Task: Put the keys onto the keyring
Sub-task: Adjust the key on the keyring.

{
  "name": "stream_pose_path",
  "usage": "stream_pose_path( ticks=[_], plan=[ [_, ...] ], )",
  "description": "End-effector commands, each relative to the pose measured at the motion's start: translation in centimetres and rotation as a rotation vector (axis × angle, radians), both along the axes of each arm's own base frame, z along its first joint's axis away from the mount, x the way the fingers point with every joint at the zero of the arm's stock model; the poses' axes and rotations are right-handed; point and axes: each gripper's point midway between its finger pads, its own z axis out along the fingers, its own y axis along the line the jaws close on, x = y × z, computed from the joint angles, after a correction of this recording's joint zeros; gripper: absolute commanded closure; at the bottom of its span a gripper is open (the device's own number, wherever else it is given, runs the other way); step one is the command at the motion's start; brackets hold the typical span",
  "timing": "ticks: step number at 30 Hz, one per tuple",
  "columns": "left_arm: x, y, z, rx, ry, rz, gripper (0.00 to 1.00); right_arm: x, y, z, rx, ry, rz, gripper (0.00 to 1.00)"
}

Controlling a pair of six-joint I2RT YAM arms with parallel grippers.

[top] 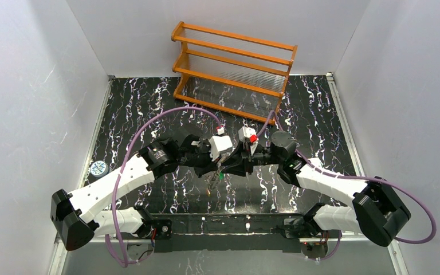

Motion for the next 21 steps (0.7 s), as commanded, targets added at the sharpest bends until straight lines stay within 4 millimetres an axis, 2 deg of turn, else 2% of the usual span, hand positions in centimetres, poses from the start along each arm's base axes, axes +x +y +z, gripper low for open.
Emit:
stream_pose_path(
  ticks=[1, 4, 8, 11, 15, 18, 21],
  plan=[
    [-0.2, -0.8, 2.1, -0.061, -0.035, -0.030, 1.00, 0.6, 1.1, 2.4, 0.061, -0.074, -0.001, 0.63],
    [-0.2, -0.9, 2.2, -0.074, -0.035, -0.031, 1.00, 0.4, 1.5, 2.2, 0.056, -0.069, 0.015, 0.72],
    [-0.3, -1.0, 2.2, -0.084, -0.030, -0.033, 1.00, 0.2, 1.8, 2.0, 0.054, -0.067, 0.024, 0.77],
    [-0.4, -1.0, 2.1, -0.087, -0.030, -0.032, 1.00, 0.4, 1.9, 2.0, 0.054, -0.074, 0.021, 0.97],
    [-0.3, -0.8, 2.2, -0.097, -0.039, -0.019, 1.00, 0.5, 1.7, 1.8, 0.041, -0.084, 0.008, 0.99],
    [0.3, -0.3, 2.7, -0.111, -0.069, 0.037, 0.82, 0.6, 1.2, 2.0, 0.039, -0.113, -0.021, 0.99],
    [0.6, 0.2, 3.2, -0.143, -0.116, 0.066, 0.72, 0.6, 0.6, 2.4, 0.052, -0.149, -0.049, 0.99]
  ],
)
